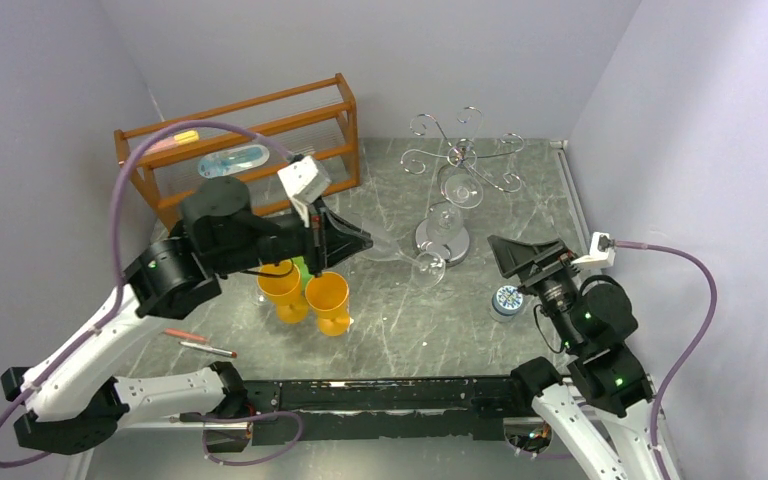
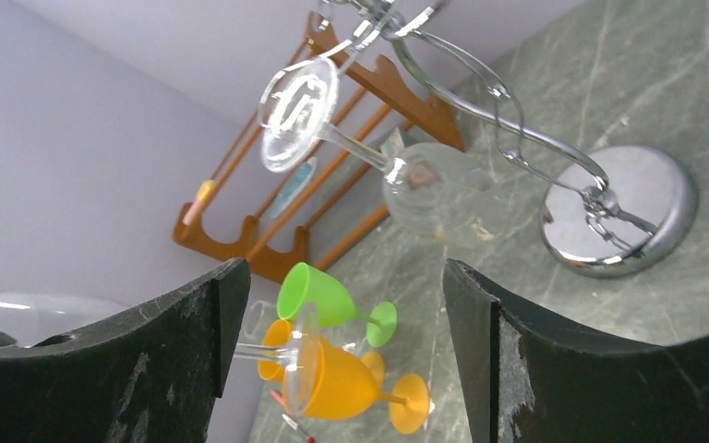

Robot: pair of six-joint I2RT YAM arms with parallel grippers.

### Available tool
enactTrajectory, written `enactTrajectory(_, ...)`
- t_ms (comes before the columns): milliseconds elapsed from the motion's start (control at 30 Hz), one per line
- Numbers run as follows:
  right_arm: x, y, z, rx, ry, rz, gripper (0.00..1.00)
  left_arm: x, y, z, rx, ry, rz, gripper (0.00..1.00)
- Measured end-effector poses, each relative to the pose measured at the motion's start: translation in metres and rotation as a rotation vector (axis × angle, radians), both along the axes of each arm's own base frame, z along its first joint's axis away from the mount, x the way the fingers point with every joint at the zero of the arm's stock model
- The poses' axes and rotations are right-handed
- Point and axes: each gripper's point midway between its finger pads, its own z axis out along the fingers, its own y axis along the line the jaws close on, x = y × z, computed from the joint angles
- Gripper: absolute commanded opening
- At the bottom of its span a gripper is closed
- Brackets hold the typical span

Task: Place the wine glass upside down on the wine glass rack

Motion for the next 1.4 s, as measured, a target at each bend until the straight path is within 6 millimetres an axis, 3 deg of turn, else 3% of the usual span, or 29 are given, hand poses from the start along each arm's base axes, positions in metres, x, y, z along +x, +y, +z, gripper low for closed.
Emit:
enactTrajectory(133,-0.007,0.001,0.021,0.018,-0.080,0.022,0.83,-0.020,0.009,0.044,-0.098,-0.080,-0.070,0.05)
enactTrajectory(300,-0.028,0.004,0.066,0.048,-0.300,0.086,0.85,-0.038,0.028,0.087,-0.229,-0.160,-0.086,0.05)
enactTrajectory(433,-0.047,0.004,0.096,0.079,-0.468,0.119,0.86,-0.040,0.037,0.118,-0.353,-0.199,-0.057,0.05)
enactTrajectory(600,-0.057,0.010,0.118,0.086,-0.571,0.161,0.87,-0.032,0.039,0.152,-0.513,-0.231,-0.008,0.05)
enactTrajectory(733,-0.056,0.020,0.126,0.077,-0.607,0.211,0.86,-0.018,0.031,0.165,-0.621,-0.210,0.030,0.05)
enactTrajectory(900,-0.057,0.032,0.148,0.099,-0.709,0.269,0.85,0.002,0.004,0.178,-0.746,-0.163,0.019,0.05)
enactTrajectory(1000,-0.052,0.037,0.164,0.147,-0.758,0.292,0.84,0.016,-0.022,0.174,-0.804,-0.102,-0.010,0.05)
enactTrajectory(1133,-0.027,0.050,0.174,0.242,-0.744,0.325,0.83,0.031,-0.050,0.161,-0.881,-0.015,-0.050,0.05)
enactTrajectory(1267,-0.002,0.058,0.174,0.339,-0.690,0.333,0.83,0.034,-0.057,0.155,-0.939,0.027,-0.080,0.05)
enactTrajectory(1400,0.007,0.055,0.183,0.422,-0.690,0.321,0.81,0.025,-0.050,0.167,-1.012,0.022,-0.116,0.05)
